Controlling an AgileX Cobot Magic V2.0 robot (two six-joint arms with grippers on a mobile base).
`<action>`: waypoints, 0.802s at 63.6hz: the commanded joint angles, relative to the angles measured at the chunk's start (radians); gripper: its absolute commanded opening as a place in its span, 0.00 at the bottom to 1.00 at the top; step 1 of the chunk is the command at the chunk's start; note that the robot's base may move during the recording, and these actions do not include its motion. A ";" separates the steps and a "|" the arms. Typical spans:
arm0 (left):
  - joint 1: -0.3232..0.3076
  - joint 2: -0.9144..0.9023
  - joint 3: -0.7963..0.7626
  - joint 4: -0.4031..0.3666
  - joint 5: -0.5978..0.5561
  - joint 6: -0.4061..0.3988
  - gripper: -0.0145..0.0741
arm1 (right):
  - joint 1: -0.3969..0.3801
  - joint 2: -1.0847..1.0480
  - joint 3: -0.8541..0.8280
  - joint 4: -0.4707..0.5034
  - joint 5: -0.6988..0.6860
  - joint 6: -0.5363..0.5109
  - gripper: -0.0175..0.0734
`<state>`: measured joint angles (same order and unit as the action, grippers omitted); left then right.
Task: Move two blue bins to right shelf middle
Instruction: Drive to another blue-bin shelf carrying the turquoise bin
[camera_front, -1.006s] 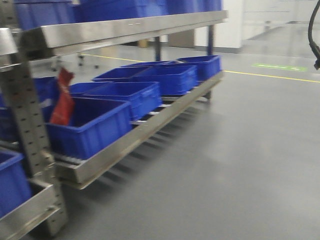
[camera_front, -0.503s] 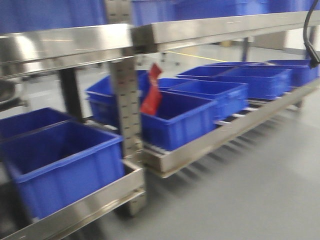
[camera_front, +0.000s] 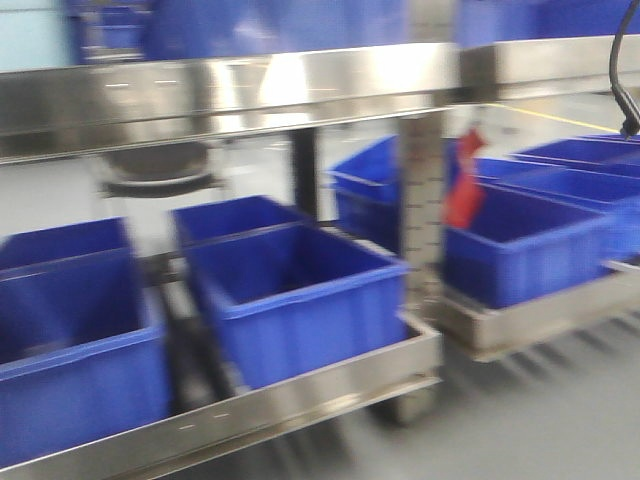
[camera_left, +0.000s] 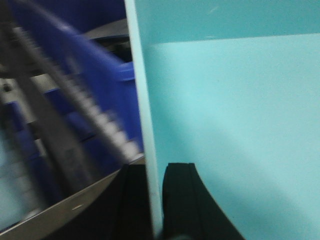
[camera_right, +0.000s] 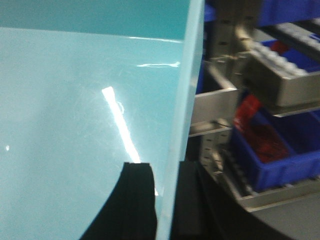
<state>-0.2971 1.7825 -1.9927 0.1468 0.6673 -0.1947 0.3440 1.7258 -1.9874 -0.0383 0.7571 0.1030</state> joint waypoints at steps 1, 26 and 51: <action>-0.017 0.001 -0.013 -0.047 -0.067 0.006 0.04 | 0.025 -0.010 -0.015 0.104 -0.088 -0.015 0.02; -0.017 0.001 -0.013 -0.047 -0.067 0.006 0.04 | 0.025 -0.010 -0.015 0.104 -0.090 -0.015 0.02; -0.017 0.001 -0.013 -0.047 -0.067 0.006 0.04 | 0.025 -0.010 -0.015 0.104 -0.090 -0.015 0.02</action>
<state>-0.2971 1.7825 -1.9927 0.1468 0.6673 -0.1947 0.3440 1.7268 -1.9874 -0.0383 0.7553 0.1030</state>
